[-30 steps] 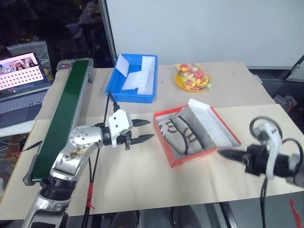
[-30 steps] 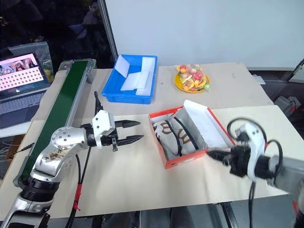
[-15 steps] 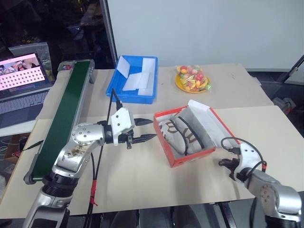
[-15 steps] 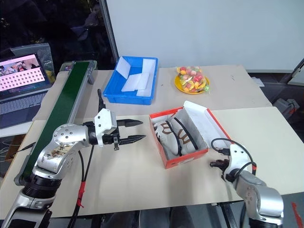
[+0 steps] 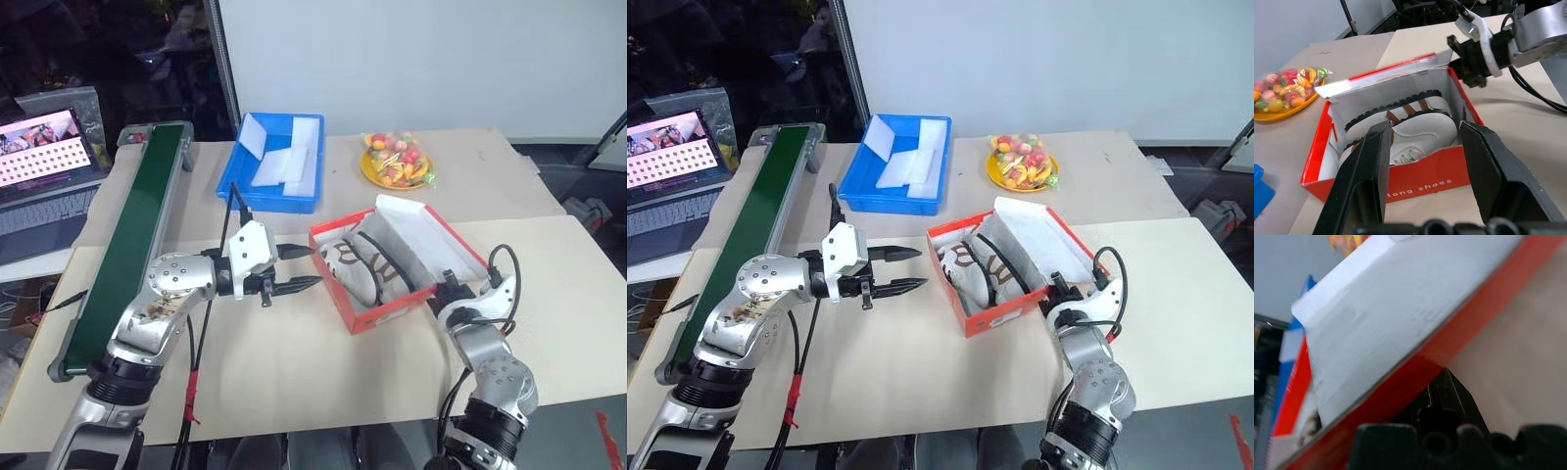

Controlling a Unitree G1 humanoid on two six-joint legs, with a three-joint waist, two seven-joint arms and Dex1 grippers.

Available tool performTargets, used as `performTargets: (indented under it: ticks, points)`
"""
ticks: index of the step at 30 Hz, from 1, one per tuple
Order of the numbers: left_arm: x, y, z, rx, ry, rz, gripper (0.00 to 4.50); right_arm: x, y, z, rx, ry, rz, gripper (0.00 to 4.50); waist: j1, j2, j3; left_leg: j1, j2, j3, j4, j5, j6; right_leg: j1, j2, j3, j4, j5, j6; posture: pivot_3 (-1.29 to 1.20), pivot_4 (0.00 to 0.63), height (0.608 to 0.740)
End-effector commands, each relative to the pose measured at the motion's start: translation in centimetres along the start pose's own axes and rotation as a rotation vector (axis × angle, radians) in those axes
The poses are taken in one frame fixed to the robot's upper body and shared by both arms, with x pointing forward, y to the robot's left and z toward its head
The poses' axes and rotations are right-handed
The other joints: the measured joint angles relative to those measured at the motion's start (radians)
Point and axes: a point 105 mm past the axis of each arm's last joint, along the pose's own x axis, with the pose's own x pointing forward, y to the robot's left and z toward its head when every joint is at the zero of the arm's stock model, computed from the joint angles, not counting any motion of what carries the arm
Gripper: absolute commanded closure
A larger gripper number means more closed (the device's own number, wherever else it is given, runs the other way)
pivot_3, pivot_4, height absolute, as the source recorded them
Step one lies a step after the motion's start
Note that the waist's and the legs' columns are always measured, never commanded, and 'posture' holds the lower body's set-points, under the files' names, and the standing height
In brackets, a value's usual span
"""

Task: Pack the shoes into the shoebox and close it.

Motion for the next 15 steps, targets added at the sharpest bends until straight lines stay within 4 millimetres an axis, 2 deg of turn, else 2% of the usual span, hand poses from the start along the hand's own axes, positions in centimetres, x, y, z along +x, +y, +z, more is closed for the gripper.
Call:
performTargets:
  ticks: [1, 6, 9, 12, 15]
  points:
    - [-0.3, 0.3, 1.4, 0.051, -0.028, 0.008, 2.14, -0.1, 2.3, 2.1, 0.128, -0.124, 0.119, 4.49, -0.003, 0.002, 0.001, 0.000, 0.000, 0.000, 0.000, 0.000, 0.000, 0.000, 0.000, 0.000, 0.000, 0.000, 0.000, 0.00, 0.150, 0.740]
    - [-0.4, 0.3, 1.4, 0.051, -0.026, 0.012, 2.14, -0.8, 4.9, 2.8, 0.190, -0.152, 0.292, 4.49, -0.012, 0.003, 0.001, 0.000, 0.000, 0.000, 0.000, 0.000, 0.000, 0.000, 0.000, 0.000, 0.000, 0.000, 0.000, 0.00, 0.150, 0.740]
    - [-0.4, 0.3, 1.4, 0.051, -0.025, 0.012, 2.14, -2.3, 8.5, 2.4, 0.161, -0.111, 0.504, 4.49, -0.021, 0.004, 0.002, 0.000, 0.000, 0.000, 0.000, 0.000, 0.000, 0.000, 0.000, 0.000, 0.000, 0.000, 0.000, 0.00, 0.150, 0.740]
    - [-0.3, 0.3, 1.4, 0.050, -0.024, 0.014, 2.14, -5.4, 12.6, 0.8, 0.037, -0.002, 0.770, 4.49, -0.024, 0.007, 0.003, -0.001, 0.000, 0.001, -0.001, 0.000, 0.000, -0.003, 0.001, 0.002, 0.001, 0.000, 0.000, 0.00, 0.150, 0.740]
    - [-0.2, 0.4, 1.4, 0.049, -0.025, 0.019, 2.14, -7.9, 14.9, -1.8, -0.172, 0.166, 0.927, 4.49, -0.023, 0.007, 0.003, -0.003, 0.000, 0.001, -0.001, 0.000, 0.000, -0.006, 0.001, 0.003, 0.002, 0.000, 0.000, 0.00, 0.150, 0.740]
